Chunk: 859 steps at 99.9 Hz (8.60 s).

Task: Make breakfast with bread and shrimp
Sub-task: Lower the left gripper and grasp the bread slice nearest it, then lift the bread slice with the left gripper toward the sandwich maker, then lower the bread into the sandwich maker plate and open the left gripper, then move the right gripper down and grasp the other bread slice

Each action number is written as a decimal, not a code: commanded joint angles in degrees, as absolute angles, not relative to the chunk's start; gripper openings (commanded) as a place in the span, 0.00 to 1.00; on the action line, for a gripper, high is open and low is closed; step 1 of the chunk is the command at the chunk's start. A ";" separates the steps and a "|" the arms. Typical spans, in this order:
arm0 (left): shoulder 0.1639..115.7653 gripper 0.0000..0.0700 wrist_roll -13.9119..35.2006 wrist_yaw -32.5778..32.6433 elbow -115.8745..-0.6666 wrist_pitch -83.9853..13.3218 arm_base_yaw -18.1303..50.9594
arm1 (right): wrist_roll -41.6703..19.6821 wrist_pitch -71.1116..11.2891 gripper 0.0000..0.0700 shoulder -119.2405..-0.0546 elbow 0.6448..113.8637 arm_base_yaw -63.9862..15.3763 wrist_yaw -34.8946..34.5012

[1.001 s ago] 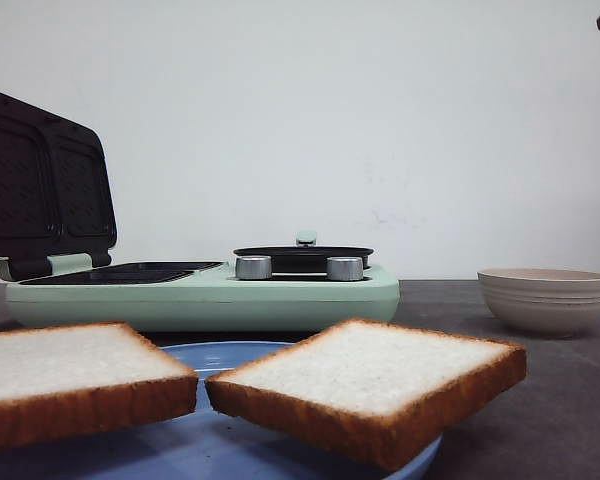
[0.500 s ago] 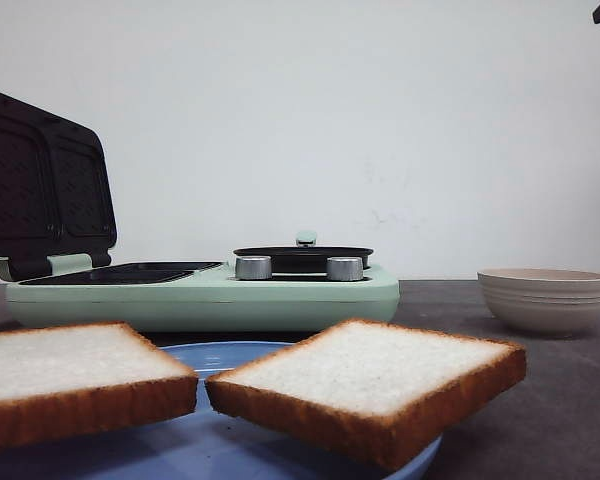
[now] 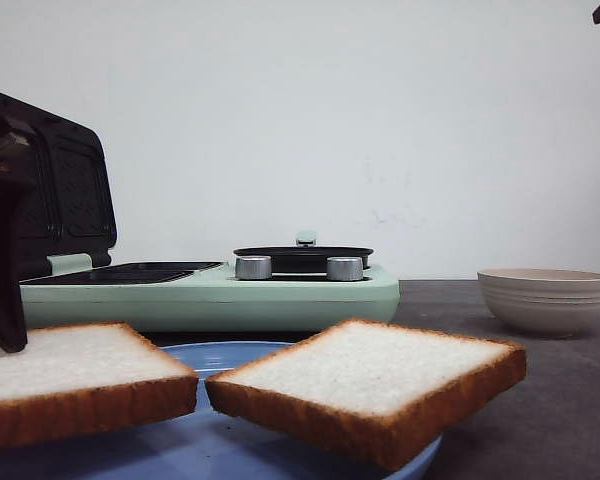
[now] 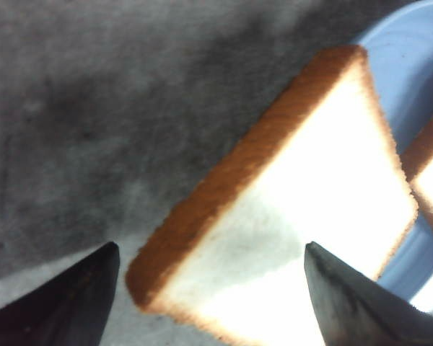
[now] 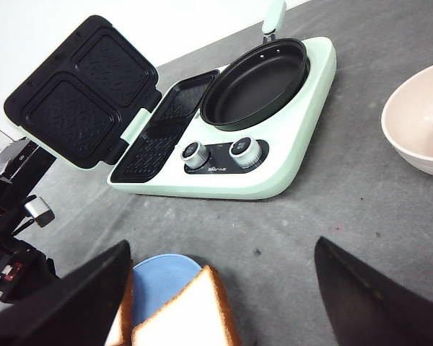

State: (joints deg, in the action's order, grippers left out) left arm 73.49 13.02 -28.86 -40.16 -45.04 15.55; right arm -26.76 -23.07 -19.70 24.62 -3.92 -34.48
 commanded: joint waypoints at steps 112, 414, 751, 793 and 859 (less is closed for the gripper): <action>58.17 0.00 20.60 -38.85 -42.22 -26.04 16.80 | -25.89 -22.96 0.73 -19.75 25.19 -4.16 -34.48; 108.90 0.00 -47.13 12.56 -89.08 -9.93 21.98 | -17.98 -27.51 0.73 -19.75 25.19 -8.54 -26.48; 111.11 0.02 -2.61 20.47 -112.95 -33.06 24.47 | -15.99 -27.07 0.65 -20.25 25.17 -8.51 -21.43; 91.88 0.02 2.39 18.26 -113.01 -42.83 24.38 | -18.90 -27.14 0.60 -25.23 25.17 -8.51 -23.40; 53.36 0.02 0.21 16.69 -107.20 -55.72 24.40 | -30.76 -14.92 0.77 -56.31 25.21 -12.71 -43.75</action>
State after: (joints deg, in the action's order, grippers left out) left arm 55.11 0.84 16.56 -107.53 -55.96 24.14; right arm -29.17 -16.21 -53.32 24.62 -11.46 -42.68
